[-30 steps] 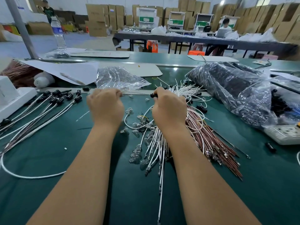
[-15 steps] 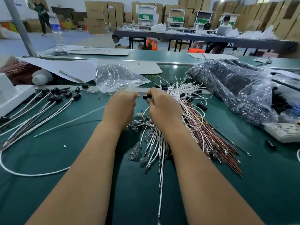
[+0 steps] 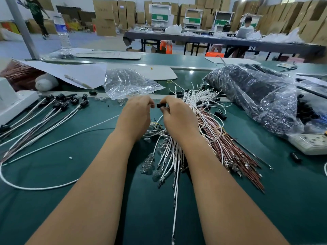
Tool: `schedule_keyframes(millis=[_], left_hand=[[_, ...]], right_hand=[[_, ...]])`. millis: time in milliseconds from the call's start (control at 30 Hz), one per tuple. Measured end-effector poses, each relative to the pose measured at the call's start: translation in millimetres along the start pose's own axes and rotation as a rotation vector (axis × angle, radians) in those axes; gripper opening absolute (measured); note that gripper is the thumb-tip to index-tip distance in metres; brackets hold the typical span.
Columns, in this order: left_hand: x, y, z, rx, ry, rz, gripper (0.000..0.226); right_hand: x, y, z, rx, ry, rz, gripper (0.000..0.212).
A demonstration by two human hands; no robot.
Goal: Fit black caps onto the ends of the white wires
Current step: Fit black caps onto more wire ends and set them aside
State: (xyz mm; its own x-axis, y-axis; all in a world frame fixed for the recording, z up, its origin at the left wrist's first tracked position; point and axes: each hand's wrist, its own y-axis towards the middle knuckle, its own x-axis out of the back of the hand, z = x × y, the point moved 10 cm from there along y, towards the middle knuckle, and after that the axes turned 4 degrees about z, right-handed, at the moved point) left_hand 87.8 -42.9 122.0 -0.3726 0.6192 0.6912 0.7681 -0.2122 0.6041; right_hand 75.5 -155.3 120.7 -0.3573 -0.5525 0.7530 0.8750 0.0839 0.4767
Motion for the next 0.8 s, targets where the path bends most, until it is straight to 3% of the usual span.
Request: schedule_keyframes(millis=[400, 600, 800], left_hand=[[3, -3, 26, 0.260, -0.429, -0.012, 0.007], [7, -5, 35, 0.303, -0.512, -0.062, 0.012], [2, -3, 37, 0.298, -0.516, -0.022, 0.010]], right_hand=[[6, 1, -7, -0.007, 0.174, -0.049, 0.024], [19, 0, -16, -0.054, 0.246, -0.154, 0.008], [27, -2, -13, -0.032, 0.218, -0.199, 0.009]])
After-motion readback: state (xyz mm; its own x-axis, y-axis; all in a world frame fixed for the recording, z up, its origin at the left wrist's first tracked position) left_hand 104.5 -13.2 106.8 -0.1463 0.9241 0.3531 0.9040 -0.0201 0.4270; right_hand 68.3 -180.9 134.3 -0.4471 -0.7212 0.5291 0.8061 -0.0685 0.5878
